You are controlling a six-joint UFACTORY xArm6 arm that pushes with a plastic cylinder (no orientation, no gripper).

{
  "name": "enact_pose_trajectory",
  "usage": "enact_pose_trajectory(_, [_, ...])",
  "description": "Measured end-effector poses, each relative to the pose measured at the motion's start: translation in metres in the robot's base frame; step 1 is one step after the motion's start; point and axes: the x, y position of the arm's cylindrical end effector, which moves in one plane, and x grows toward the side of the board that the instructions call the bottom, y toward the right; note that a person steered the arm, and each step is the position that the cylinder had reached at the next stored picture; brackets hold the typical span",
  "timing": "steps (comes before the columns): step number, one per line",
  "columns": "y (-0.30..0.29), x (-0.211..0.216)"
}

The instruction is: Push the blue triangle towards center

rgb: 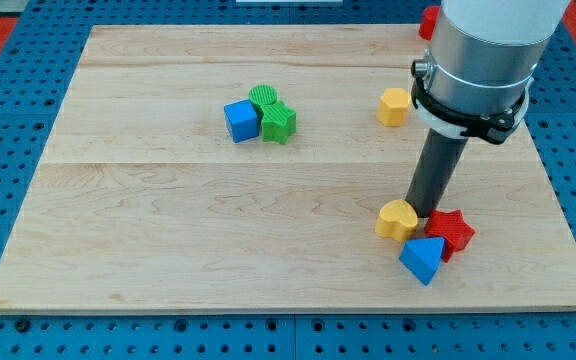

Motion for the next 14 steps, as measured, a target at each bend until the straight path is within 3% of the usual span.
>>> enact_pose_trajectory(1, [0.0,0.0])
enact_pose_trajectory(3, [-0.002,-0.049])
enact_pose_trajectory(4, [-0.064,-0.049])
enact_pose_trajectory(5, [-0.087,-0.014])
enact_pose_trajectory(6, [-0.096,0.053])
enact_pose_trajectory(7, [-0.072,0.105])
enact_pose_trajectory(8, [-0.032,0.11])
enact_pose_trajectory(9, [0.038,0.11])
enact_pose_trajectory(10, [0.044,0.094])
enact_pose_trajectory(14, [-0.096,0.046])
